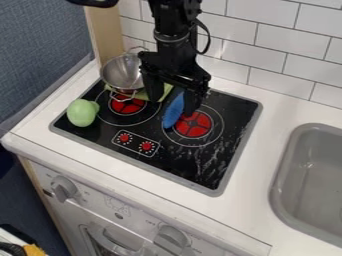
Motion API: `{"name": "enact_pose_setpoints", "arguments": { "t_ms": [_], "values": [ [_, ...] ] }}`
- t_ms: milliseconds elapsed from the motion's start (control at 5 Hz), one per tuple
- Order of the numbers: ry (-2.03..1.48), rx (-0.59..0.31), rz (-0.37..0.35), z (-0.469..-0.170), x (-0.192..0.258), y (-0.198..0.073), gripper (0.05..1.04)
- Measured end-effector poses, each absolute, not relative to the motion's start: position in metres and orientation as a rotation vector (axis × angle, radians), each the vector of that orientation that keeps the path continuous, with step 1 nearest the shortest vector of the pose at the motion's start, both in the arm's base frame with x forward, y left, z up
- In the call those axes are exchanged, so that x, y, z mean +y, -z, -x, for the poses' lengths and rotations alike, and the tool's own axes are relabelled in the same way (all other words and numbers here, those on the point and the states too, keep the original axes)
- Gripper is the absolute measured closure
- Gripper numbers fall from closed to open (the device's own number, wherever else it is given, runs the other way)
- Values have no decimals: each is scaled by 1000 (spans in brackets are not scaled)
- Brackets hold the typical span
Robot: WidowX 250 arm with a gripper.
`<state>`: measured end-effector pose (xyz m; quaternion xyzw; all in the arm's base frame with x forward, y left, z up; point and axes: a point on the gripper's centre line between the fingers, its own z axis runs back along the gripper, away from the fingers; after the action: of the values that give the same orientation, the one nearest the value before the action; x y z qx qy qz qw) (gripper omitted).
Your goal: Move the silver pot to the bottom right corner of the burner
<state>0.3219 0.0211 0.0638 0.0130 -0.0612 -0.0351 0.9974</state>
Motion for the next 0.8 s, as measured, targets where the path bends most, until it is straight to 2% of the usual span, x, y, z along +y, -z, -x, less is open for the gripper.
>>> {"name": "enact_pose_setpoints", "arguments": {
  "t_ms": [200, 400, 800],
  "values": [
    [71, -91, -17, -320, 21, -55, 84],
    [19, -127, 3, -341, 53, -65, 84],
    [-23, -99, -8, -369, 87, -63, 84]
  ]
}}
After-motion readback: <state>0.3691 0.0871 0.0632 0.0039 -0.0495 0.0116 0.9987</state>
